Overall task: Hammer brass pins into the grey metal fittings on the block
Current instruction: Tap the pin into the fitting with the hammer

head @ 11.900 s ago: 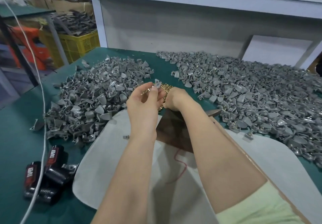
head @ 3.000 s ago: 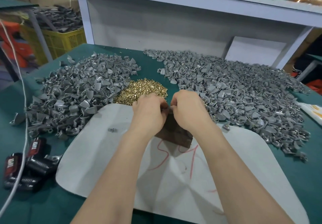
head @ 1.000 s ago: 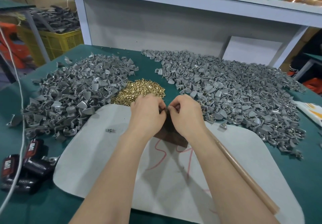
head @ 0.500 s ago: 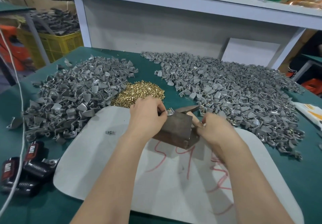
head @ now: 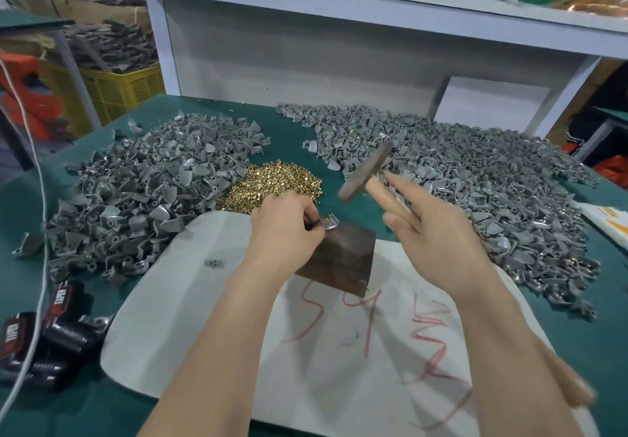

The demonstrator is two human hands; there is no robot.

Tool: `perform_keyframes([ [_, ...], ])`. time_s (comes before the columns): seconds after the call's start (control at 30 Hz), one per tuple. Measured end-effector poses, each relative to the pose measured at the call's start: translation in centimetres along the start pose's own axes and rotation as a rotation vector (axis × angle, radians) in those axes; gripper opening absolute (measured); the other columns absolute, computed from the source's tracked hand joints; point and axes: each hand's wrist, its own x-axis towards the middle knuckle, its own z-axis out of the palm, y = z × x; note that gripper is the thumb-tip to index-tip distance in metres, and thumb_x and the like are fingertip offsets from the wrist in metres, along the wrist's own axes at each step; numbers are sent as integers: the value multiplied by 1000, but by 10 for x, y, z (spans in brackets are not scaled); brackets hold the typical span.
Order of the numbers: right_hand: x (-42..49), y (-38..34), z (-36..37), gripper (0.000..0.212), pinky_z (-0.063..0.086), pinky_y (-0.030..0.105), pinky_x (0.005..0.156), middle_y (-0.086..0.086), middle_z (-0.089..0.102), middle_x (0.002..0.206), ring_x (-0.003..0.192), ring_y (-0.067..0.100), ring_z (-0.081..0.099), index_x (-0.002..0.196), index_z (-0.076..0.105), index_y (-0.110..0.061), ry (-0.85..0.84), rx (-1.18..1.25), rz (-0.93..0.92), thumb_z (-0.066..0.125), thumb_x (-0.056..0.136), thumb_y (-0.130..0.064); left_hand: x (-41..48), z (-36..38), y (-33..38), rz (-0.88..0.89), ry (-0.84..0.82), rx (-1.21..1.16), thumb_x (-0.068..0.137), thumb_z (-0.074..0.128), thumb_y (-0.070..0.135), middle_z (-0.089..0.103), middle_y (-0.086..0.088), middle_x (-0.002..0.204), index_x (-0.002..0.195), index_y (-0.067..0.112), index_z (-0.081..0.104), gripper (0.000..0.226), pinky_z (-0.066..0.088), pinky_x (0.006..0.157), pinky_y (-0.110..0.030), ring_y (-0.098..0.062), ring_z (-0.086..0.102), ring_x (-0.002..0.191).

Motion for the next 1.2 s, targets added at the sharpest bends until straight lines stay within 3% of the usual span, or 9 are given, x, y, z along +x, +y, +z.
perform_keyframes([
  [0.13, -7, -14, -4, 49, 38, 10, 87, -28, 53, 120, 101, -4, 56, 134, 46, -42, 118, 45, -171, 58, 92, -21, 0, 0, 0, 26, 10, -32, 83, 69, 22, 56, 9, 77, 67, 29, 57, 22, 46, 87, -42, -26, 58, 95],
  [0.23, -10, -13, 0, 50, 45, 23, 85, -19, 61, 123, 104, 13, 62, 133, 43, -50, -76, -103, -123, 56, 92, -25, 0, 0, 0, 10, 12, -26, 82, 70, 21, 56, 9, 79, 68, 29, 57, 20, 46, 88, -44, -25, 56, 95],
  [0.37, -10, -19, -4, 53, 40, 20, 97, -33, 47, 124, 108, -4, 54, 134, 41, -49, 173, 87, -176, 57, 92, -21, 1, 1, -1, 36, 22, -46, 82, 70, 20, 55, 11, 69, 66, 25, 65, 18, 48, 86, -42, -24, 61, 89],
  [0.53, -14, -18, -3, 50, 48, 32, 92, -20, 59, 126, 112, 15, 60, 133, 41, -52, -84, -161, -134, 55, 93, -27, 1, 2, -2, 2, 12, -54, 80, 70, 20, 59, 8, 80, 71, 27, 64, 13, 47, 88, -42, -24, 59, 95],
  [0.67, -12, -25, -7, 61, 41, 15, 99, -35, 51, 126, 116, -9, 50, 121, 34, -69, 136, 68, -232, 54, 93, -18, 3, 4, -3, 33, 29, -49, 82, 71, 21, 65, 4, 79, 75, 18, 73, 8, 48, 85, -41, -26, 61, 94],
  [0.83, -14, -21, -1, 51, 47, 29, 89, -21, 61, 123, 110, 14, 61, 132, 40, -55, -58, -158, -140, 54, 93, -26, 2, 3, -4, -16, 26, -78, 81, 71, 23, 68, 2, 89, 76, 22, 70, 6, 46, 88, -41, -26, 58, 96],
  [0.93, -12, -23, -4, 57, 39, 16, 101, -42, 48, 122, 113, -12, 50, 126, 36, -61, 137, 76, -185, 54, 93, -18, 3, 3, -4, 20, 16, -43, 83, 69, 23, 62, 7, 79, 79, 20, 73, 7, 47, 86, -40, -24, 59, 95],
  [1.0, -14, -21, -1, 58, 27, 4, 96, -50, 35, 118, 113, -18, 44, 126, 35, -62, 53, 53, -191, 55, 93, -18, 3, 2, -3, -1, 6, -30, 82, 69, 22, 60, 8, 79, 80, 21, 72, 4, 46, 88, -40, -24, 58, 96],
  [1.2, -1, -6, 3, 50, 36, 17, 84, -16, 60, 126, 111, 10, 56, 135, 44, -44, -72, 4, -87, 56, 91, -23, 2, 0, -2, -17, 4, -12, 81, 69, 24, 67, 5, 90, 79, 26, 69, 3, 46, 90, -42, -24, 58, 98],
])
